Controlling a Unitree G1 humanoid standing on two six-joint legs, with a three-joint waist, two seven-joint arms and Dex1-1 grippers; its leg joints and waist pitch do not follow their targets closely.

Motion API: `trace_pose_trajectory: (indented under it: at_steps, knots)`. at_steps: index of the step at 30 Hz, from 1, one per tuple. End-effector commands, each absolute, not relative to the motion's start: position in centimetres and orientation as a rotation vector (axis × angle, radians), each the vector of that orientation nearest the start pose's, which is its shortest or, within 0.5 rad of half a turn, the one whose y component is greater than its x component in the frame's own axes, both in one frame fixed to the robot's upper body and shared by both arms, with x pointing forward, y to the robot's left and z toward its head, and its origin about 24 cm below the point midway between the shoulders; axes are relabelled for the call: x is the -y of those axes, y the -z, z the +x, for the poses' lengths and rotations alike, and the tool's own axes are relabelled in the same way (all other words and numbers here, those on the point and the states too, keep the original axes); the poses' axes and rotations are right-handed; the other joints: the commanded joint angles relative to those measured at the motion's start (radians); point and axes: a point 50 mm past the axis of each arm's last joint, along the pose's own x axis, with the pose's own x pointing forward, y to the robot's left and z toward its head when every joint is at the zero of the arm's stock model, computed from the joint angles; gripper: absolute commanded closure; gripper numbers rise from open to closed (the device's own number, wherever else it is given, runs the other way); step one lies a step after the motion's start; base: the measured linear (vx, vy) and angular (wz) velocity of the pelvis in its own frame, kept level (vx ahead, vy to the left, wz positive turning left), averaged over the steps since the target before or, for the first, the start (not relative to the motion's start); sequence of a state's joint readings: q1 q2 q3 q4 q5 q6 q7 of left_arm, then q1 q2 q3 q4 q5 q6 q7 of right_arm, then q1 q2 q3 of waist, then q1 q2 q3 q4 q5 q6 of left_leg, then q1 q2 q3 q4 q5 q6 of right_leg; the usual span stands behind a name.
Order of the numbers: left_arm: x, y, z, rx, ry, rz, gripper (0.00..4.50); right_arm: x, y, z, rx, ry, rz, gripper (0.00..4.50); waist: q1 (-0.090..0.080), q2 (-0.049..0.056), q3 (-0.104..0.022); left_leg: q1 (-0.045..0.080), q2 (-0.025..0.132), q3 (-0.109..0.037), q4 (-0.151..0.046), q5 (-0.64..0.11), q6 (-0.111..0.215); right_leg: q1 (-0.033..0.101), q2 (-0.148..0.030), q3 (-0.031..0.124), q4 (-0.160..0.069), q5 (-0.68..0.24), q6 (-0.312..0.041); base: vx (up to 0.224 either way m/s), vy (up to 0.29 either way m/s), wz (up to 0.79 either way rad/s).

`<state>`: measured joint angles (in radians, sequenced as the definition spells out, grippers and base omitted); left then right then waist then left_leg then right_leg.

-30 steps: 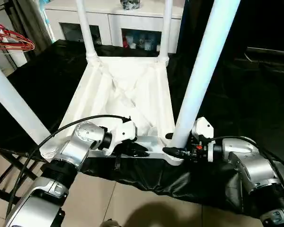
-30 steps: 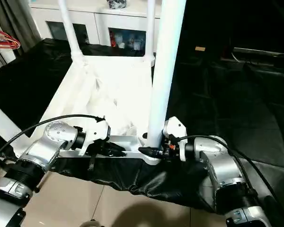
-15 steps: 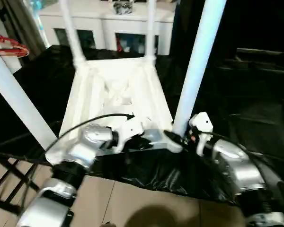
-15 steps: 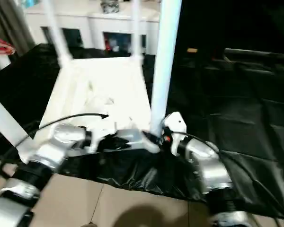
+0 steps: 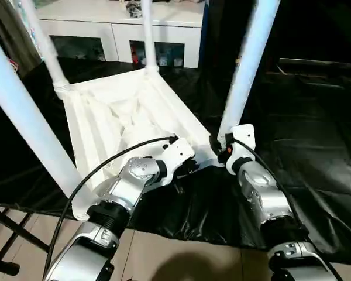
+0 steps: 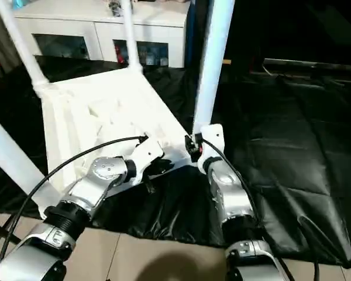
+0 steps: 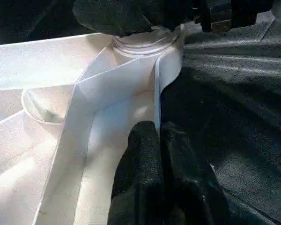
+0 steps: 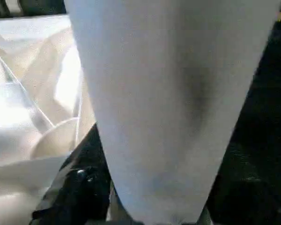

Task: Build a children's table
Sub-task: Rotate leg to tighten

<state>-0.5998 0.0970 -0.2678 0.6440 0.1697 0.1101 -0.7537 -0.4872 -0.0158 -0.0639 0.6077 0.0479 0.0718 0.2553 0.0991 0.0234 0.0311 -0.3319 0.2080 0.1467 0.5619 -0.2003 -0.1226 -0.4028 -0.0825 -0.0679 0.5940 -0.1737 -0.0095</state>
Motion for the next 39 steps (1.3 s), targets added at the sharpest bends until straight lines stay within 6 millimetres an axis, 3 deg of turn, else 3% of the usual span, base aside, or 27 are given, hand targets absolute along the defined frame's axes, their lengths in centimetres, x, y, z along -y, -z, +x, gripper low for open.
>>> trace_pose_trajectory:
  at_steps: [1,6,7,10,14,16,23,25,32,36,39]
  knots:
    - [-4.1,-6.1,32.7,-0.193,1.093,0.400,4.50,6.8,-0.5,31.2,-0.340,-0.566,0.131,1.59,0.005,-0.004,-0.046,-0.025,0.004,0.011,-0.069,-0.199,0.049,0.056,-0.051,0.036,-0.076,-0.264,-0.155,0.000,0.000,0.00]
    - [-6.2,-5.9,32.3,-0.199,1.174,0.415,4.50,8.8,-1.4,31.0,-0.293,-0.681,0.060,1.44,0.000,-0.001,-0.046,-0.024,0.006,0.010,-0.070,-0.204,0.054,0.058,-0.050,0.037,-0.076,-0.254,-0.162,0.000,0.000,0.00]
    - [-7.0,-5.9,32.1,-0.211,1.202,0.413,4.50,9.6,-1.8,30.6,-0.279,-0.769,0.024,1.44,0.002,0.003,-0.046,-0.020,0.007,0.011,-0.068,-0.207,0.057,0.058,-0.049,0.036,-0.077,-0.240,-0.168,0.000,0.000,0.00]
    - [-7.9,-6.0,31.9,-0.214,1.246,0.430,4.50,10.6,-2.1,29.9,-0.275,-0.890,-0.032,1.44,0.004,0.003,-0.049,-0.022,0.008,0.012,-0.063,-0.176,0.073,0.061,-0.048,0.038,-0.065,-0.156,-0.197,0.000,0.000,0.00]
    - [-9.0,-6.1,31.6,-0.223,1.303,0.429,4.50,12.0,-2.0,28.7,-0.305,-1.058,-0.115,1.44,0.010,0.003,-0.048,-0.021,0.009,0.013,-0.061,-0.169,0.077,0.063,-0.048,0.037,-0.062,-0.136,-0.219,0.000,0.000,0.00]
    - [-9.3,-6.2,31.4,-0.226,1.338,0.402,4.50,12.6,-2.0,28.4,-0.314,-1.119,-0.160,1.44,0.016,0.008,-0.048,-0.020,0.011,0.015,-0.059,-0.171,0.079,0.062,-0.049,0.037,-0.061,-0.126,-0.226,0.000,0.000,0.00]
    - [-10.2,-6.4,30.8,-0.245,1.440,0.382,4.50,13.5,-3.1,28.0,-0.316,-1.254,-0.152,1.44,0.036,0.006,-0.048,-0.017,0.016,0.018,-0.057,-0.172,0.087,0.059,-0.048,0.037,-0.058,-0.140,-0.240,0.000,0.000,0.00]
    - [-10.7,-6.5,30.8,-0.261,1.459,0.398,4.50,13.5,-3.3,27.9,-0.317,-1.291,-0.155,1.44,0.046,0.001,-0.048,-0.017,0.016,0.019,-0.057,-0.162,0.088,0.059,-0.049,0.038,-0.057,-0.140,-0.238,0.000,0.000,0.00]
    - [-12.2,-6.6,31.1,-0.306,1.482,0.442,4.50,13.6,-3.3,27.1,-0.359,-1.406,-0.163,1.44,0.053,0.003,-0.048,-0.017,0.016,0.018,-0.058,-0.158,0.077,0.059,-0.050,0.037,-0.056,-0.156,-0.224,0.000,0.000,0.00]
    - [-12.7,-6.7,31.2,-0.333,1.501,0.446,4.50,14.0,-3.2,26.7,-0.386,-1.462,-0.171,1.44,0.058,-0.001,-0.049,-0.018,0.015,0.019,-0.057,-0.151,0.077,0.059,-0.050,0.037,-0.055,-0.151,-0.224,0.000,0.000,0.00]
    - [-12.9,-6.7,31.2,-0.340,1.506,0.444,4.50,14.1,-3.1,26.7,-0.397,-1.478,-0.169,1.78,0.065,0.000,-0.049,-0.017,0.017,0.019,-0.056,-0.148,0.077,0.058,-0.051,0.037,-0.055,-0.156,-0.224,0.000,0.000,0.00]
